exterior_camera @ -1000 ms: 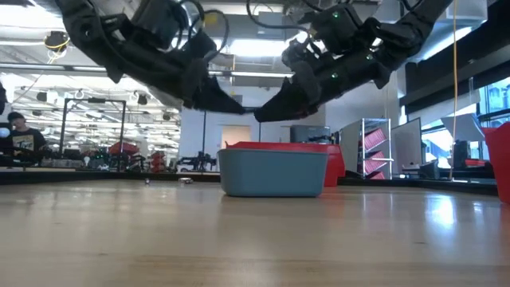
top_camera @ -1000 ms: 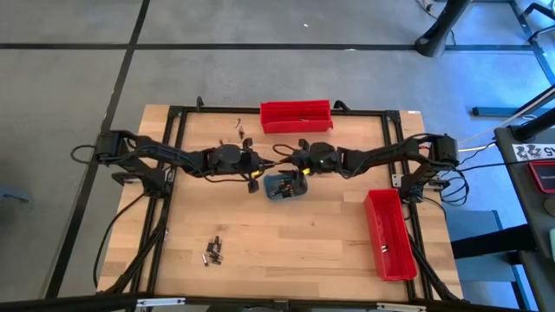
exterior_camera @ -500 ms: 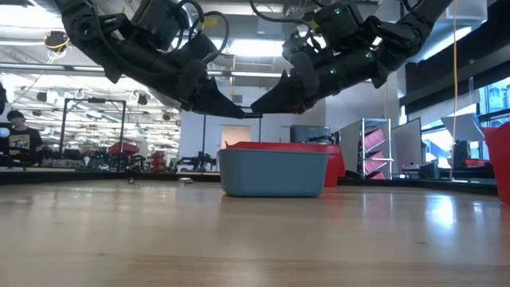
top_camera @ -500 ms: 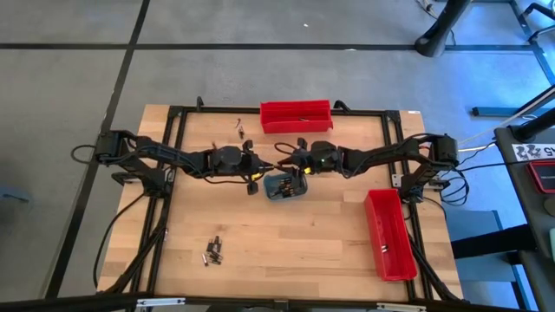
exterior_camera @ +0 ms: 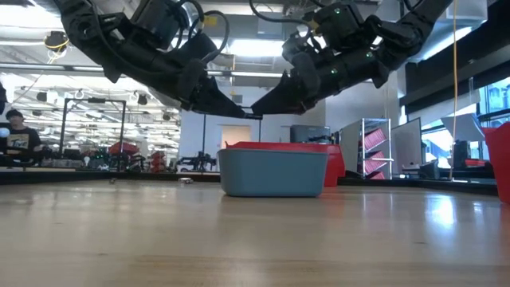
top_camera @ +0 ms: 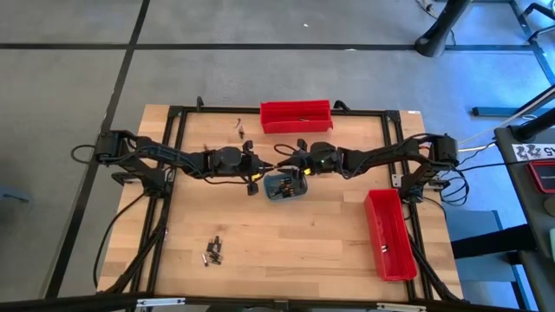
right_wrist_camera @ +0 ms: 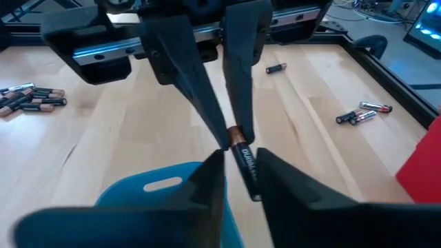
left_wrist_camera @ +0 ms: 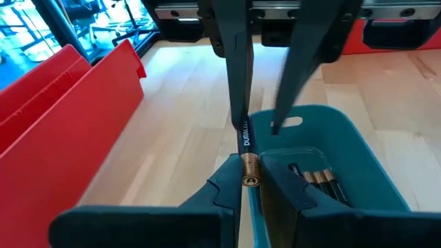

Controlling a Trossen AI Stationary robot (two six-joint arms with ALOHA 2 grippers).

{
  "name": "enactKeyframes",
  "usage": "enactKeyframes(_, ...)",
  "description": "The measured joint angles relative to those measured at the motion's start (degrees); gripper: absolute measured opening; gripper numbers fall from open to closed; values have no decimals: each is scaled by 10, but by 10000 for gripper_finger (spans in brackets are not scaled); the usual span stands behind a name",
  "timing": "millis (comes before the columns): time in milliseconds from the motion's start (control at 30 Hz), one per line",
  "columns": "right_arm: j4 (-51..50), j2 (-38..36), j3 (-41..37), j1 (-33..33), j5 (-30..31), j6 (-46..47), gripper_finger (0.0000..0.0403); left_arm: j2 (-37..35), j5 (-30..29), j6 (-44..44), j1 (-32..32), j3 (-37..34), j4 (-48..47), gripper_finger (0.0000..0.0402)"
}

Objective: Sort batteries
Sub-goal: Put the black battery into the blue bin

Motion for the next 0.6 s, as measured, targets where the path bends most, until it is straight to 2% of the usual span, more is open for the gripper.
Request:
enactKeyframes(100,-3,0,0,0,0,0,129,0,1,1,-1,0,2,29)
enactKeyframes(233,-6,0,0,0,-4,0,135,0,1,1,-2,0,5,27)
enactKeyframes(400,-10,0,0,0,-6,-1,100,-1,1,9,-13,0,20,34)
enactKeyframes(600,-10,0,0,6,-24,-4,26,-1,4,7,-17,0,12,34)
